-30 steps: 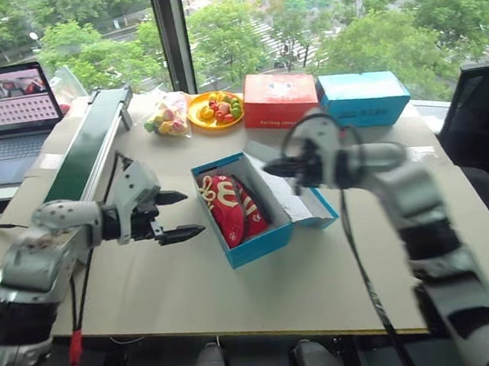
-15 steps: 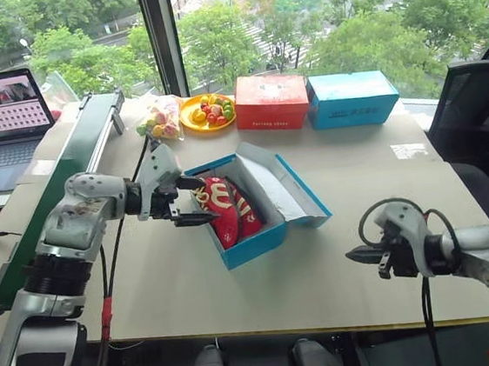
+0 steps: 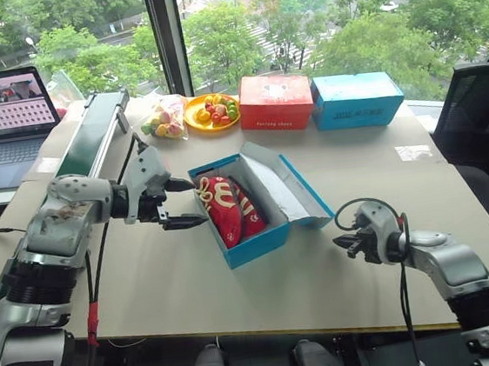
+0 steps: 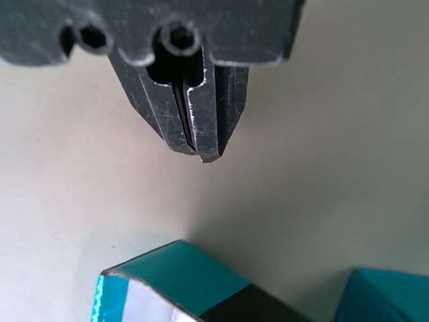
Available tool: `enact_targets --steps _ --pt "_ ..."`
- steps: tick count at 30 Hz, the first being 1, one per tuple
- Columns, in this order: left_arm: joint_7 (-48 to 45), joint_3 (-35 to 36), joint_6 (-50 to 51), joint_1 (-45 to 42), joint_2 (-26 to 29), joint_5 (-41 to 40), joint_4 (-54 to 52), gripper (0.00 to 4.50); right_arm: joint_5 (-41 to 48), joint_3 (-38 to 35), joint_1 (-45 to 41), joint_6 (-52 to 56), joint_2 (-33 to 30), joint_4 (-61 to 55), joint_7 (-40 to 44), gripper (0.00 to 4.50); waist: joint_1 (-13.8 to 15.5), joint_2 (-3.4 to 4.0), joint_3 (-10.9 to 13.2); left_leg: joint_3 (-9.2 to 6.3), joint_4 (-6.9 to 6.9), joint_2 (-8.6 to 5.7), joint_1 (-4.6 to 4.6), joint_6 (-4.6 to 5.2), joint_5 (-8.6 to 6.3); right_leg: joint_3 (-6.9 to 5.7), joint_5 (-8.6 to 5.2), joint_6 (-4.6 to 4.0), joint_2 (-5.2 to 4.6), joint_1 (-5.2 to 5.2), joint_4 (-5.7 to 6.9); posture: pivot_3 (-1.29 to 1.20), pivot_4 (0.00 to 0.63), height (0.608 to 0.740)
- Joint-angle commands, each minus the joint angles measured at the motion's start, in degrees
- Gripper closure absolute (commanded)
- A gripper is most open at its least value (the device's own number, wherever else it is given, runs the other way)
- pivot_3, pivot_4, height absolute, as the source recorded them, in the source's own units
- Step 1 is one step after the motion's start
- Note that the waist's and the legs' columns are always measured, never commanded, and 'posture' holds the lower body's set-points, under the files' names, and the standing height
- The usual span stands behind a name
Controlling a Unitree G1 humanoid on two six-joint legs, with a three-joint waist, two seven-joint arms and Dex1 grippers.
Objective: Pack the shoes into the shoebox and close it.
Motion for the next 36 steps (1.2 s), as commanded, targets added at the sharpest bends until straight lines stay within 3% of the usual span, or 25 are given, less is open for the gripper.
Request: enact_targets --steps 1,11,15,18,21,24,28,31,36 --pt "0.41 2.91 0.62 0.10 2.03 -0.37 -2.32 0.00 1.35 0.67 -1.03 -2.32 2.48 0.72 2.13 4.45 -0.04 0.00 0.00 -0.01 -0.01 0.01 0.00 0.00 0.00 -0.01 0.00 0.00 0.01 0.00 -0.01 0.00 0.150 0.740" --pt "1.38 5.07 3.35 3.32 4.38 -1.29 -6.87 0.00 0.13 -1.41 -7.79 -10.04 13.08 14.77 -1.50 4.45 -1.33 0.00 0.00 0.00 -0.01 0.02 0.16 0.00 0.00 0.01 0.00 0.00 0.02 0.10 0.04 0.00 0.150 0.740" --pt "2.31 6.58 5.23 4.23 5.29 -1.98 -8.39 0.00 2.33 -7.82 -11.01 -17.41 17.90 23.10 -5.97 4.45 -1.71 0.00 0.00 0.00 -0.03 0.03 0.19 -0.01 0.00 0.01 0.00 0.00 0.02 0.12 0.06 0.00 0.150 0.740" --pt "2.44 8.48 6.64 5.74 6.67 -3.12 -9.59 0.00 8.93 -15.04 -12.69 -19.26 20.60 24.06 -6.23 4.45 -1.68 0.02 0.01 0.00 -0.06 0.03 0.18 -0.01 0.00 0.01 0.01 -0.01 0.01 0.12 0.05 0.00 0.150 0.740" --pt "-0.65 10.96 8.80 11.20 10.14 -6.20 -13.58 0.00 19.89 -16.97 -11.52 -8.14 20.63 11.83 0.52 4.45 -1.62 0.09 0.06 0.01 -0.16 0.03 0.16 -0.01 0.00 0.02 0.04 -0.07 0.00 0.09 0.03 0.00 0.150 0.740" --pt "-4.46 13.12 10.04 18.12 13.88 -9.72 -19.14 0.00 27.66 -17.60 -11.49 0.79 19.42 2.51 2.09 4.45 -1.91 0.18 0.13 0.01 -0.25 0.05 0.12 -0.01 0.00 0.04 0.20 -0.37 0.00 -0.01 0.04 0.00 0.150 0.740" --pt "-0.91 16.40 12.69 22.50 14.14 -11.69 -22.40 0.00 35.30 -14.31 -13.11 10.90 16.82 -10.78 2.72 4.45 -1.50 0.26 0.18 0.02 -0.23 0.08 0.17 -0.01 0.00 0.01 0.17 -0.40 0.01 0.01 0.07 0.00 0.150 0.740" --pt "0.65 17.87 13.44 24.66 14.29 -12.41 -24.17 0.00 36.77 -10.09 -14.10 15.13 15.94 -15.98 2.50 4.45 -1.45 0.26 0.18 0.01 -0.22 0.11 0.22 -0.01 0.00 -0.02 0.06 -0.28 0.01 0.04 0.06 0.00 0.150 0.740" --pt "2.64 21.00 14.68 27.71 14.38 -13.72 -26.47 0.00 30.54 -2.11 -17.28 13.20 15.05 -15.57 2.47 4.45 -1.30 0.26 0.18 0.06 -0.24 0.11 0.22 -0.01 -0.01 0.00 0.04 -0.39 0.00 0.02 0.03 0.00 0.150 0.740"
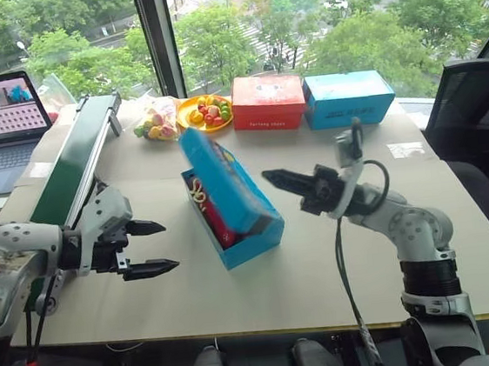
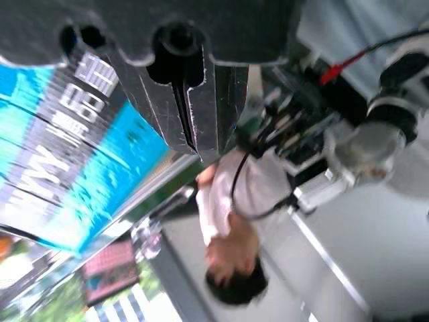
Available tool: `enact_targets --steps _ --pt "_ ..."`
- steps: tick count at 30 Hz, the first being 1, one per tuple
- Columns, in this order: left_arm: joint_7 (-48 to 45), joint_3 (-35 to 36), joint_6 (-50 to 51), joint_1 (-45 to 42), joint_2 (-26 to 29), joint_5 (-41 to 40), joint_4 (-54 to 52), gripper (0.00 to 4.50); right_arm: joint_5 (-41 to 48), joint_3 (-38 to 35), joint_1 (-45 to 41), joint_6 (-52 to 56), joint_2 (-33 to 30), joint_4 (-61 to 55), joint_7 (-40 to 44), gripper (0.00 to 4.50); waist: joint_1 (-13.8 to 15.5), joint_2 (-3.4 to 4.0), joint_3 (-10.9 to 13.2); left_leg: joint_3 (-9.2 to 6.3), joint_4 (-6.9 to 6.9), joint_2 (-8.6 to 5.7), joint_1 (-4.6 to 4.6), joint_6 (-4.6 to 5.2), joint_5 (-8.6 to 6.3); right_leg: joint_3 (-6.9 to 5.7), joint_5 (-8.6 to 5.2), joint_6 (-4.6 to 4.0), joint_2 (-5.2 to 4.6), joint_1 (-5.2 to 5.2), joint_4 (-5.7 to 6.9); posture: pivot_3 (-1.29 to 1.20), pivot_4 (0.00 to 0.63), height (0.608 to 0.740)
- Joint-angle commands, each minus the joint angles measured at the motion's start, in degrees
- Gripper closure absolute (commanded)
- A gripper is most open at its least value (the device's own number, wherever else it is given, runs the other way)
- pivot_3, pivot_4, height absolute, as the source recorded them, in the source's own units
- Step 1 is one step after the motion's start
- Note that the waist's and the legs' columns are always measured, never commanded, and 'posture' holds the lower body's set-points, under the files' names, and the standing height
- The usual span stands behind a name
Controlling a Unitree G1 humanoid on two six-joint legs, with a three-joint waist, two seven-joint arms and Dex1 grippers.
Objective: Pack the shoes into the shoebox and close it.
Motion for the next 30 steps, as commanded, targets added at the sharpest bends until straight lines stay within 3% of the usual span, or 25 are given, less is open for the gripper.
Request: enact_targets --steps 1,6,10,15,19,23,27,30 --pt "1.59 3.93 1.00 1.63 1.01 -1.58 -2.93 0.00 -5.04 4.35 -4.59 -3.34 -0.25 1.43 0.34 4.45 -0.03 0.00 0.00 0.00 0.00 0.00 -0.04 0.00 0.00 0.00 0.01 -0.02 0.00 -0.05 0.00 0.00 0.150 0.740" --pt "5.14 6.23 1.46 5.43 -0.43 -2.14 -5.19 0.00 -20.21 13.85 -18.25 -17.04 4.91 20.99 1.59 4.45 -0.83 0.01 0.01 0.01 -0.01 0.02 -0.05 0.00 0.00 0.05 0.01 -0.01 0.06 -0.16 0.03 0.00 0.150 0.740" --pt "8.73 6.46 1.58 6.27 -2.31 -2.21 -6.22 0.00 -27.65 16.97 -24.60 -28.76 9.49 37.28 4.99 4.45 -0.23 0.01 0.01 -0.01 -0.05 0.06 -0.07 0.00 0.00 0.01 0.03 -0.15 0.10 -0.14 0.02 0.00 0.150 0.740" --pt "12.64 7.93 2.50 9.95 -4.93 -2.87 -9.38 0.00 -41.31 24.04 -28.93 -46.90 14.96 59.63 4.79 4.45 -0.38 -0.01 0.03 0.00 0.02 0.04 -0.22 -0.02 -0.01 -0.02 0.05 -0.16 0.06 -0.22 0.01 0.00 0.150 0.740" --pt "15.08 8.64 2.60 11.60 -6.03 -3.22 -10.82 0.00 -50.28 28.23 -27.89 -56.85 14.66 68.07 2.27 4.45 -0.46 -0.01 0.02 0.00 -0.04 0.04 0.04 -0.03 -0.01 -0.01 0.05 -0.17 0.06 -0.04 0.04 0.00 0.150 0.740" --pt "16.51 7.44 1.90 11.28 -6.66 -2.93 -10.48 0.00 -48.42 23.95 -26.64 -59.80 14.14 66.75 4.54 4.45 -0.31 -0.02 -0.02 0.01 -0.12 0.05 0.60 -0.35 -0.22 -0.01 -0.05 -0.19 0.04 0.16 0.02 0.00 0.150 0.740" --pt "17.66 4.80 -0.23 8.41 -8.24 -2.02 -8.40 0.00 -40.21 15.90 -24.89 -52.81 10.67 53.20 9.67 3.43 0.07 -0.02 -0.01 0.00 -0.10 0.04 0.54 -0.25 -0.14 -0.02 0.00 -0.25 0.03 0.32 0.04 0.00 0.150 0.740" --pt "20.20 3.84 -3.21 4.60 -11.81 -1.03 -5.76 0.00 -35.67 11.61 -21.51 -43.12 5.16 38.04 11.17 2.35 0.59 0.03 0.05 0.00 -0.06 0.04 0.23 -0.05 -0.02 -0.03 0.01 -0.24 0.03 0.13 0.06 0.00 0.150 0.740"
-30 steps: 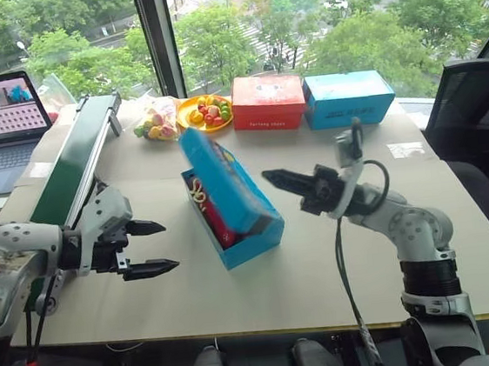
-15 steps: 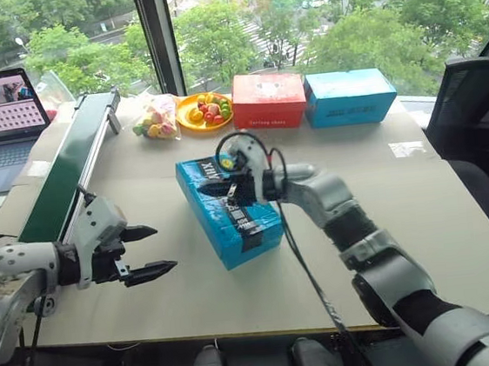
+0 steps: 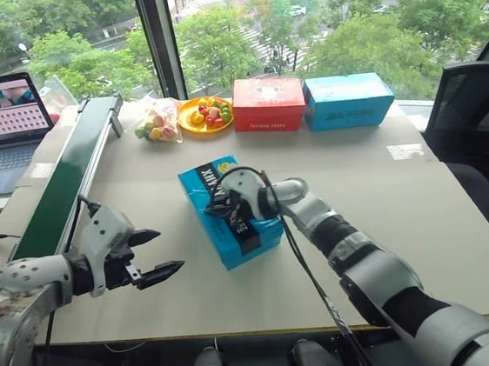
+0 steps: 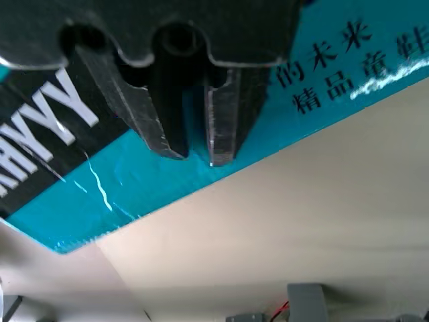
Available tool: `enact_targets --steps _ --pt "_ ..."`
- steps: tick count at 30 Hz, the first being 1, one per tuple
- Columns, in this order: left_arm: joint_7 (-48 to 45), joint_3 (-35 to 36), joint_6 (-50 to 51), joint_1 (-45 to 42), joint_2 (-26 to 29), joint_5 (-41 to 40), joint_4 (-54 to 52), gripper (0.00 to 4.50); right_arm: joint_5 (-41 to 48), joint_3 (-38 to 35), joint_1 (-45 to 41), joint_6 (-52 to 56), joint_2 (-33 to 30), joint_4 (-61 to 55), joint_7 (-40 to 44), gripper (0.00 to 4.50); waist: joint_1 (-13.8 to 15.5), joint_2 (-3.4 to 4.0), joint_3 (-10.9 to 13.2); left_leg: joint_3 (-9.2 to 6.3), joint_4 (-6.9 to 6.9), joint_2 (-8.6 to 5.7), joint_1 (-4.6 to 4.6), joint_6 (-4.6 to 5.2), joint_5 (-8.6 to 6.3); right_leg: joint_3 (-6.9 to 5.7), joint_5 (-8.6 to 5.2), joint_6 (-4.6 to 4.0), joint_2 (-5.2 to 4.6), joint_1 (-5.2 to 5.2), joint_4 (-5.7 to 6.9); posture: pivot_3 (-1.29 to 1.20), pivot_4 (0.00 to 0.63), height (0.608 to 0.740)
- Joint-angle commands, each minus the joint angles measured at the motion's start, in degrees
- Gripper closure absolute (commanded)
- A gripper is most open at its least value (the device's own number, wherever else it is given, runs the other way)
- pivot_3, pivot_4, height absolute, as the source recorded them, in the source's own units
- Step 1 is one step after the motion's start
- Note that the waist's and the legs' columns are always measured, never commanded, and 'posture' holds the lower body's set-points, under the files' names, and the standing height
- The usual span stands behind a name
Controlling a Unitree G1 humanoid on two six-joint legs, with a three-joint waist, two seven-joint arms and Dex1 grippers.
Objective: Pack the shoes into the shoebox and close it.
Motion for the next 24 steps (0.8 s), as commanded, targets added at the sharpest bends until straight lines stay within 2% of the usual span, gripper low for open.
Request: enact_targets --steps 1,4,7,10,13,18,21,24 --pt "3.85 -0.76 -5.25 -4.57 -3.67 2.30 3.02 0.00 6.58 -6.56 2.61 11.38 -6.79 -19.79 1.85 2.01 0.33 0.01 0.01 -0.01 -0.01 0.00 -0.13 0.01 0.01 0.00 0.01 0.01 0.01 -0.10 0.00 0.00 0.150 0.740" --pt "6.06 -0.42 -9.86 -6.96 -7.58 3.93 7.52 0.00 8.78 -10.35 7.61 19.64 -14.56 -32.49 1.06 0.99 0.74 0.03 0.02 0.00 -0.05 0.00 -0.18 0.01 -0.01 0.01 0.00 0.01 0.02 -0.16 -0.02 0.00 0.150 0.740" --pt "8.37 1.43 -13.95 -7.41 -11.75 4.42 13.59 0.00 8.57 -15.16 13.37 22.27 -20.94 -37.54 -2.10 0.02 0.90 0.02 0.02 0.01 -0.06 -0.03 -0.18 0.00 -0.02 0.01 -0.01 0.03 0.01 -0.14 -0.05 0.00 0.150 0.740" --pt "10.35 0.89 -20.84 -5.16 -13.46 9.31 20.42 0.00 7.46 -20.29 19.84 19.87 -23.86 -37.84 -7.04 0.02 0.64 0.01 0.02 0.06 0.02 -0.04 -0.11 0.00 -0.02 0.04 -0.01 0.03 0.00 -0.09 -0.06 0.00 0.150 0.740" --pt "12.43 -0.70 -25.97 -2.15 -16.63 12.30 23.90 0.00 7.76 -25.71 28.95 18.37 -23.76 -39.10 -12.29 0.02 0.75 0.00 0.01 0.08 0.03 -0.05 -0.01 0.01 -0.02 0.10 -0.02 0.04 -0.01 0.01 -0.07 0.00 0.150 0.740" --pt "18.83 -1.82 -35.71 0.89 -23.08 17.79 26.37 0.00 6.21 -28.09 41.22 11.60 -18.49 -42.97 -20.22 0.02 0.74 -0.01 0.02 0.09 0.04 -0.07 -0.10 0.01 -0.02 0.12 -0.01 0.08 -0.04 -0.04 -0.08 0.00 0.150 0.740" --pt "24.39 -3.84 -40.01 4.21 -29.02 20.98 27.39 0.00 3.10 -27.58 48.65 3.64 -12.53 -42.58 -26.94 0.02 0.57 0.05 -0.08 0.11 0.07 -0.08 -0.03 0.00 -0.02 0.18 0.03 0.19 -0.04 -0.01 -0.09 0.00 0.150 0.740" --pt "25.79 -5.09 -41.85 5.77 -31.48 22.48 27.44 0.00 0.98 -26.47 50.90 -0.26 -10.26 -41.42 -30.00 0.02 0.60 0.04 -0.09 0.11 0.04 -0.10 0.17 -0.01 -0.03 0.18 -0.13 0.46 -0.05 0.24 -0.19 0.00 0.150 0.740"
